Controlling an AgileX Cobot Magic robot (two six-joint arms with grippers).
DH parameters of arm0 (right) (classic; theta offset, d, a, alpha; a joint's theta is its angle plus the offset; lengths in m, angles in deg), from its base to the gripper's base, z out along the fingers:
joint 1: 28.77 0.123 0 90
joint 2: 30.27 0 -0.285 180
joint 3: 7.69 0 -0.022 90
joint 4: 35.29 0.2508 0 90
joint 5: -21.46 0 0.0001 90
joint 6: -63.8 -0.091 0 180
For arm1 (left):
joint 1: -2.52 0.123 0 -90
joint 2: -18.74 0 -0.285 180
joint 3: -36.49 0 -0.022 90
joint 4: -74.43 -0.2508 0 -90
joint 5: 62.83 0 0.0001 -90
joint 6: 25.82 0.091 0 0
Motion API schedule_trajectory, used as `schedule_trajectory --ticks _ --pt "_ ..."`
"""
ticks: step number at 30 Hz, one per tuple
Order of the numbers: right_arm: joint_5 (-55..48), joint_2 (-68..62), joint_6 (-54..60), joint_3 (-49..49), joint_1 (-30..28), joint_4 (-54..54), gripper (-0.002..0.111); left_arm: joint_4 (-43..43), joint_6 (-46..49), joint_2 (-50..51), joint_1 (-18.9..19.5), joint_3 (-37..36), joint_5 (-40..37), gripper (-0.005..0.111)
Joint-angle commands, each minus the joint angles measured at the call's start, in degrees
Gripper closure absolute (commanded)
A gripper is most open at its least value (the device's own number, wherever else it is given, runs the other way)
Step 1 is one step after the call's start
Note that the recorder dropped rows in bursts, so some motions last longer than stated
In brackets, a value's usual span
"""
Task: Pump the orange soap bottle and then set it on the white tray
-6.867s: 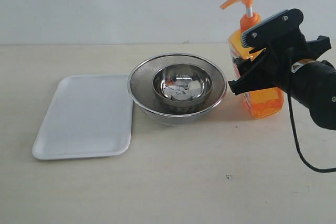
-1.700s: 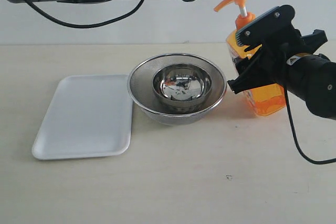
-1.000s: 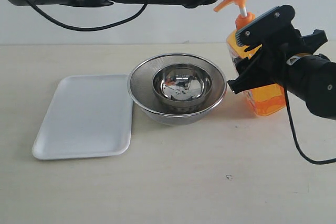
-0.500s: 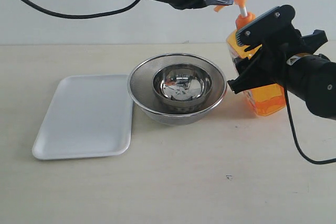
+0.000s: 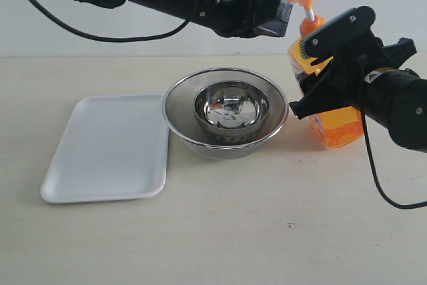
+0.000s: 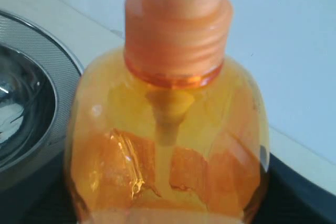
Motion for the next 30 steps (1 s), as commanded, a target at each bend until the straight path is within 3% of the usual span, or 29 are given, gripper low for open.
schedule_trajectory --ticks 1,18,25,30 --pt "0.8 0.2 0.0 -0.4 0.1 -0.4 0.108 -0.2 0.8 -0.1 -0.2 0.2 2.2 0.102" --pt "0.5 0.2 0.0 -0.4 0.1 -0.4 0.108 0.2 1.2 -0.1 -0.1 2.5 6.9 0.102" --pt "0.6 0.2 0.0 -0.4 0.1 -0.2 0.108 -0.9 -0.9 -0.1 -0.1 2.5 2.2 0.102" --pt "0.6 0.2 0.1 -0.4 0.1 -0.2 0.108 -7.3 -5.7 -0.1 -0.1 2.4 -0.5 0.102"
